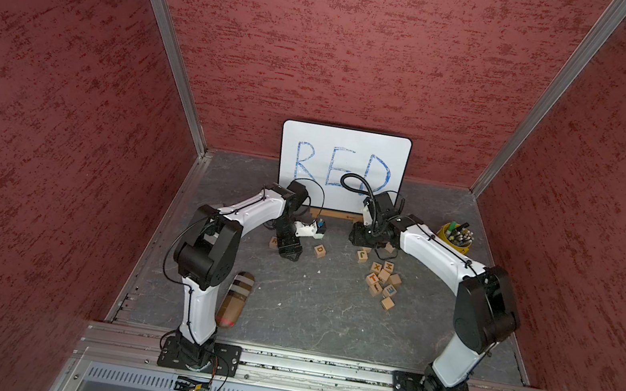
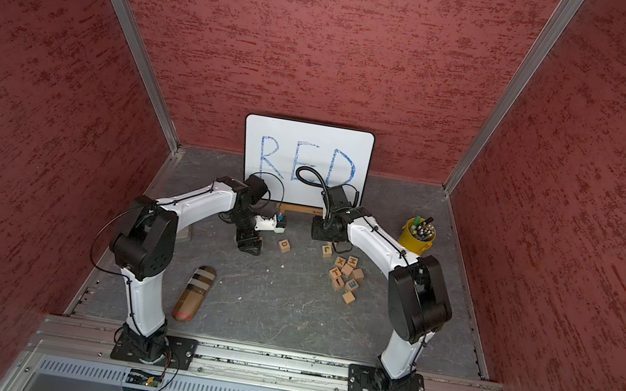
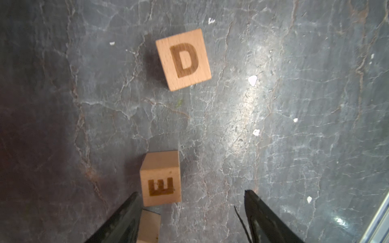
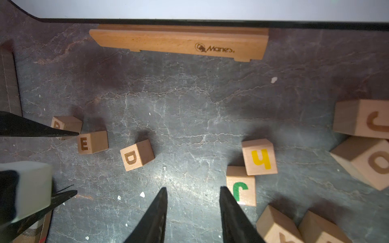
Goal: Assemble the uppercase word "red" with letter blocks
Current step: Adjust the letter block at the center of the board.
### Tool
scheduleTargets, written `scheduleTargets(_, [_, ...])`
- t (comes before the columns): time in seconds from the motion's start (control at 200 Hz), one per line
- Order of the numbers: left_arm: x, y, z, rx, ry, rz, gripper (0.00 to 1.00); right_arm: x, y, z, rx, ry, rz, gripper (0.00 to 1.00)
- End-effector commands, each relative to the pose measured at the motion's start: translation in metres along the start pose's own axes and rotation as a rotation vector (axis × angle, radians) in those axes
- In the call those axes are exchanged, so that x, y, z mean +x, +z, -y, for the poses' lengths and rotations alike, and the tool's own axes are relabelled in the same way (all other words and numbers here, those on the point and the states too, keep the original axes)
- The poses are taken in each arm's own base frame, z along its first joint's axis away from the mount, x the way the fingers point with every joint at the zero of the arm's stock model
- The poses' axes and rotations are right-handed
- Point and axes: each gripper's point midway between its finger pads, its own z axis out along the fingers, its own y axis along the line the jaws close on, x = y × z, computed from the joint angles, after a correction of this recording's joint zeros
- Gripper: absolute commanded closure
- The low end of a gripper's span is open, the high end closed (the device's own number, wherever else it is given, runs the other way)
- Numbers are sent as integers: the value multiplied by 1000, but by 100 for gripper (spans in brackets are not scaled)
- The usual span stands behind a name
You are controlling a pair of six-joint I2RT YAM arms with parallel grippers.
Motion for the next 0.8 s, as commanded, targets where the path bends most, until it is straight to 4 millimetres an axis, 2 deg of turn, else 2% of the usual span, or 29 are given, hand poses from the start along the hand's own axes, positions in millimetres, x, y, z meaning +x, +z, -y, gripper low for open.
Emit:
scheduleTargets(0.0, [-6,3,-7,-22,78,1,26,-19,-16,-2,-9,5,61,57])
scheduleTargets(0.14, [-1,10,-10,-18,97,-15,36,-23,-19,4,3,10,66,57])
scheduleTargets(0.536, [-1,19,-25,-53,109,-23,35,-20,-19,11,11,23,66,57])
scheduleTargets(0.792, [1,24,-29,-62,159,-46,50,-19,-19,15,14,26,67,58])
